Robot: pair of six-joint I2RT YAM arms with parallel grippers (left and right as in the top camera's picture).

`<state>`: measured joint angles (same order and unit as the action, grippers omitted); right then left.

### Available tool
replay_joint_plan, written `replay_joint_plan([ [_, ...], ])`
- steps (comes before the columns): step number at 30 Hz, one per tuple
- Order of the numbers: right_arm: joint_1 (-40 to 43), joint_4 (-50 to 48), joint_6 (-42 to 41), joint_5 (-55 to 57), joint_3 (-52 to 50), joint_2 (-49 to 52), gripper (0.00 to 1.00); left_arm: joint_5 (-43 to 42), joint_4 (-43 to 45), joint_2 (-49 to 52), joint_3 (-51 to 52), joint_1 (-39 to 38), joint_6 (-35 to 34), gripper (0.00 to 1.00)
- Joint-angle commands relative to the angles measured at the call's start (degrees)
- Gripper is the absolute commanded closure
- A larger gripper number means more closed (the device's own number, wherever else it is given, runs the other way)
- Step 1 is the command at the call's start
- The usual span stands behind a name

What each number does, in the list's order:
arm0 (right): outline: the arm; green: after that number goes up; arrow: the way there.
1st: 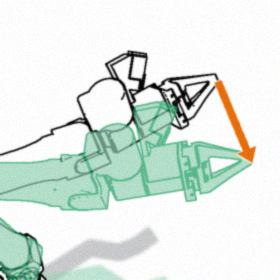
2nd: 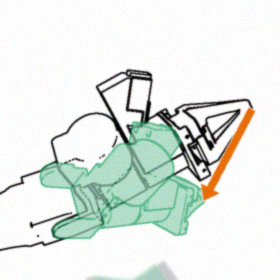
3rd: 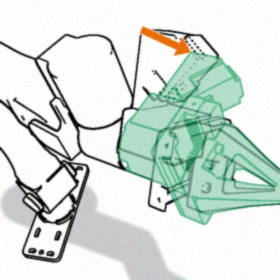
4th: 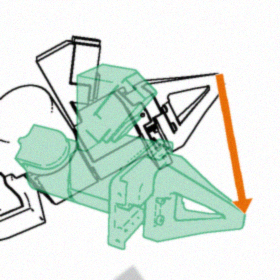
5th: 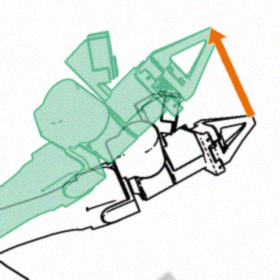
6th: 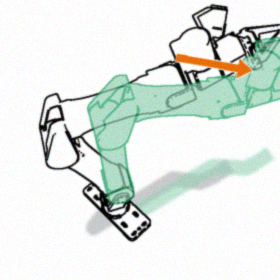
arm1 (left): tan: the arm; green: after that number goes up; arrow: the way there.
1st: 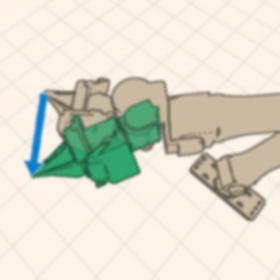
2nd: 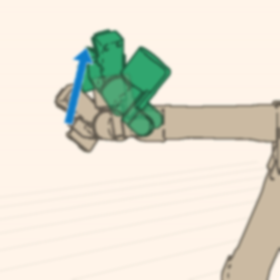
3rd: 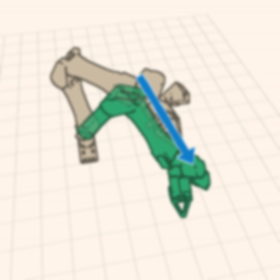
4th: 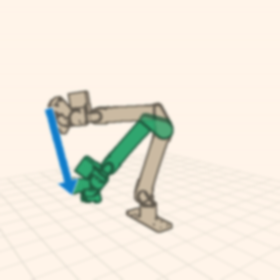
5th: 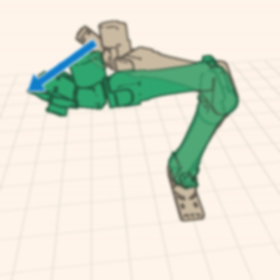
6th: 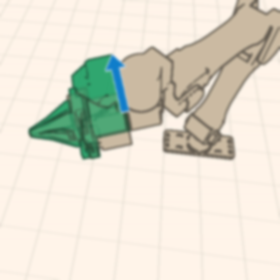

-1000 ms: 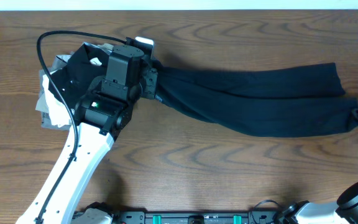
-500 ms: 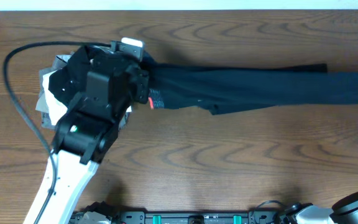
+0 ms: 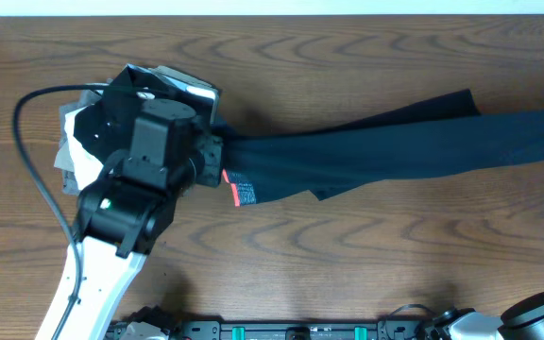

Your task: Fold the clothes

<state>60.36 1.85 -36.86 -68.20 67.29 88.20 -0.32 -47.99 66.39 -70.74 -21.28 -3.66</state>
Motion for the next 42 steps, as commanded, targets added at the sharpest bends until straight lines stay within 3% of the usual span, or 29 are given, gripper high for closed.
replay_joint_plan([
  [1,-0.39,1.05,-0.87,-0.26,0.55,-1.09,0.99,-5.25,-3.19,3.43,-0.35,0.07,-4.50,0.94],
  [19,-0.44,5.79,-0.81,5.49,0.55,-1.09,0.99,-24.85,-16.26,21.84,2.43,0.07,-4.83,0.92],
  [21,-0.44,6.21,-0.83,6.16,0.55,-1.09,0.99,-24.96,-17.18,22.93,3.21,0.07,-4.85,0.87],
  [26,-0.42,7.19,-0.79,6.75,0.55,-1.09,0.99,-24.96,-17.18,23.85,4.33,0.07,-4.83,0.63],
  [31,-0.44,7.19,-0.79,6.97,0.55,-1.09,0.99,-24.98,-16.13,23.85,5.77,-0.07,-4.83,0.50],
  [42,-0.44,8.04,-0.76,6.97,0.55,-1.09,0.99,-32.74,-6.36,23.85,13.51,-3.65,-6.78,0.37],
])
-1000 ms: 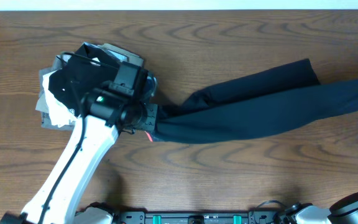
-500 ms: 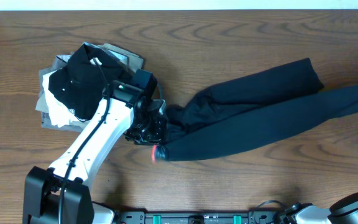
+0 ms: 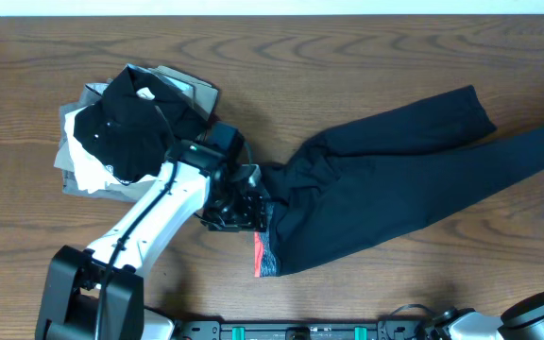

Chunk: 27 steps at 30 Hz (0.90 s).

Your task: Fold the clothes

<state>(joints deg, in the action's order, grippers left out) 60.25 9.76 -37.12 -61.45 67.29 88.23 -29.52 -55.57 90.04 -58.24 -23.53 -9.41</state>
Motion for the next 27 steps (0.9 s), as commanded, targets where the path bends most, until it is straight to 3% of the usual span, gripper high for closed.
replay_joint_plan([
  [1,-0.33,0.11,-0.48,0.33,0.55,-1.11,0.99,-3.54,2.43,0.20,1.33,-2.05,-1.07,0.35],
  [4,-0.33,0.15,-0.48,0.39,0.55,-1.11,0.99,-3.52,5.95,0.28,2.40,-3.87,-1.90,0.30],
  [22,-0.33,2.05,1.68,0.63,0.55,-1.11,0.99,-5.38,10.84,7.69,4.55,-2.75,-3.65,0.30],
  [25,-0.33,2.08,1.86,0.63,0.55,-1.11,0.99,-9.16,12.50,8.11,4.57,-2.54,-3.56,0.33],
  [27,-0.33,2.27,1.88,0.63,0.55,-1.11,0.99,-11.08,13.60,8.11,4.57,-2.86,-3.32,0.40],
])
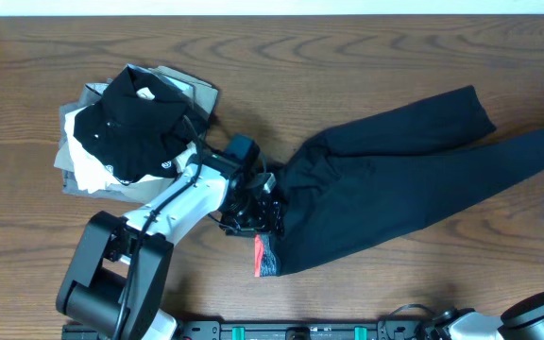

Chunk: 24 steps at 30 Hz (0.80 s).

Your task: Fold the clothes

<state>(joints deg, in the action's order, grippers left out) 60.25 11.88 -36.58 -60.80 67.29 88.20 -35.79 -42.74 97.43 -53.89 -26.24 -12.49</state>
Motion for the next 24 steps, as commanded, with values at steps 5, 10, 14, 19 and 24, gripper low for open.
replay_joint_plan([
  [5,-0.33,0.70,1.31,0.57,0.55,-1.09,0.99,-12.46,2.58,0.72,0.20,-1.42,0.94,0.73],
  [10,-0.33,0.79,1.33,0.61,0.55,-1.09,0.99,-15.23,-1.42,-0.07,-0.44,-0.44,1.01,0.94],
  [14,-0.33,0.81,1.53,0.59,0.55,-1.09,0.99,-15.12,-9.14,-3.63,-3.17,3.02,3.91,0.94],
  [19,-0.61,1.75,3.17,0.13,0.55,-1.09,0.99,-8.02,-15.08,-11.91,-7.78,9.38,5.77,0.94],
  [24,-3.06,8.41,10.80,2.62,0.55,-1.09,0.99,2.01,-15.52,-22.10,-11.58,14.10,6.71,0.94],
])
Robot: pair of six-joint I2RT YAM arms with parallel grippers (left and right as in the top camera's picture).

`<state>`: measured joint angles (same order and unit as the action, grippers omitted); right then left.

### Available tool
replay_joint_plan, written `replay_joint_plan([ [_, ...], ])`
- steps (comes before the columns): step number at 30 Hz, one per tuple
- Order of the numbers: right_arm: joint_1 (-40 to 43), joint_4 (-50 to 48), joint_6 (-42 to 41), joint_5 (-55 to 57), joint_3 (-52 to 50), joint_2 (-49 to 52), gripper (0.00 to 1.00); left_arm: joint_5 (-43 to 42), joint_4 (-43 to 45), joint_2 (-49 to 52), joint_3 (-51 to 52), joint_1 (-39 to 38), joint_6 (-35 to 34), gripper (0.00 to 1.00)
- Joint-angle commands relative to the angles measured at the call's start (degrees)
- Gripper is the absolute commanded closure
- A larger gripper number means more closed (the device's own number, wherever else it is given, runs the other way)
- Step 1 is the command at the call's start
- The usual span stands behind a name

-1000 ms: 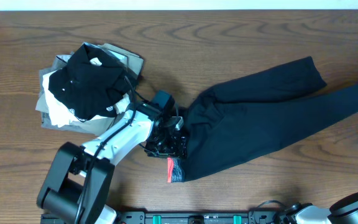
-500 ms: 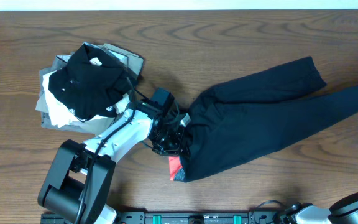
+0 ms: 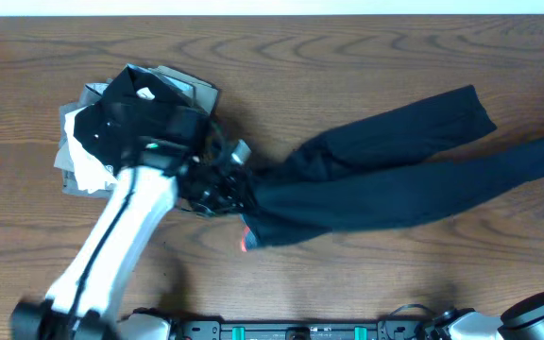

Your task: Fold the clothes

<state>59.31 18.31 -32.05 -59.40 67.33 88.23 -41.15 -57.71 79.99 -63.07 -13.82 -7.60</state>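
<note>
Dark navy trousers (image 3: 385,179) lie across the table, waist at the centre and both legs running to the right edge. An orange label (image 3: 245,242) shows at the waist's lower corner. My left gripper (image 3: 237,187) is at the left end of the waist and appears shut on the bunched waistband. The left arm is motion-blurred. Of the right arm only a piece (image 3: 536,319) shows at the bottom right; its gripper is out of view.
A pile of clothes (image 3: 126,123), black on top over white and grey pieces, sits at the left, just behind the left arm. The table's front edge with the arm mounts (image 3: 291,331) runs along the bottom.
The left gripper has moved left and slightly away from the front edge. The waist has come with it and looks narrower and more bunched. The orange label sits further left.
At first the left gripper held the waist beside the pile, with the trousers stretched thin to the right. Then the waist lay spread nearer the front, the gripper at its left edge, and stayed so. Now the waist is drawn left again.
</note>
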Motion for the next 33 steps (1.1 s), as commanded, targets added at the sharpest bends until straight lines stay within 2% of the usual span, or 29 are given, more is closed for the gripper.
replay_joint_plan([
  [1,-2.93,4.02,7.78,2.80,0.50,-1.11,0.99,8.81,-0.55,-6.21,-2.95,2.19,1.84,0.94],
  [6,-7.61,10.45,13.53,11.65,0.50,-1.11,0.99,15.37,-0.50,-12.85,-4.61,3.30,2.16,0.94],
  [12,-12.37,13.27,15.17,22.80,0.50,-1.11,0.99,16.87,-0.52,-13.27,-4.61,3.30,3.15,0.93],
  [19,-15.15,15.34,15.43,33.97,0.50,-1.11,0.99,18.27,-0.04,-5.33,-4.61,3.10,4.83,0.93],
  [24,-15.06,15.10,15.23,38.29,0.50,-1.11,0.99,15.65,2.10,3.32,-4.61,1.64,5.03,0.90],
  [26,-15.02,14.62,15.04,41.33,0.50,-1.11,0.99,15.69,2.73,6.21,-4.61,0.72,5.05,0.85],
  [29,-15.02,13.51,14.95,45.24,0.50,-1.11,0.99,15.69,1.81,10.86,-4.61,-0.31,5.03,0.63],
  [30,-15.02,13.20,14.91,45.99,0.50,-1.11,0.99,15.69,1.03,12.00,-4.61,-0.37,5.03,0.52],
  [32,-14.95,12.52,14.93,46.14,0.50,-1.11,0.99,15.69,-1.25,14.47,-4.61,-0.35,5.03,0.39],
  [33,-14.95,12.41,14.91,46.16,0.50,-1.11,0.99,15.69,-2.08,15.45,-4.61,-0.35,5.03,0.36],
])
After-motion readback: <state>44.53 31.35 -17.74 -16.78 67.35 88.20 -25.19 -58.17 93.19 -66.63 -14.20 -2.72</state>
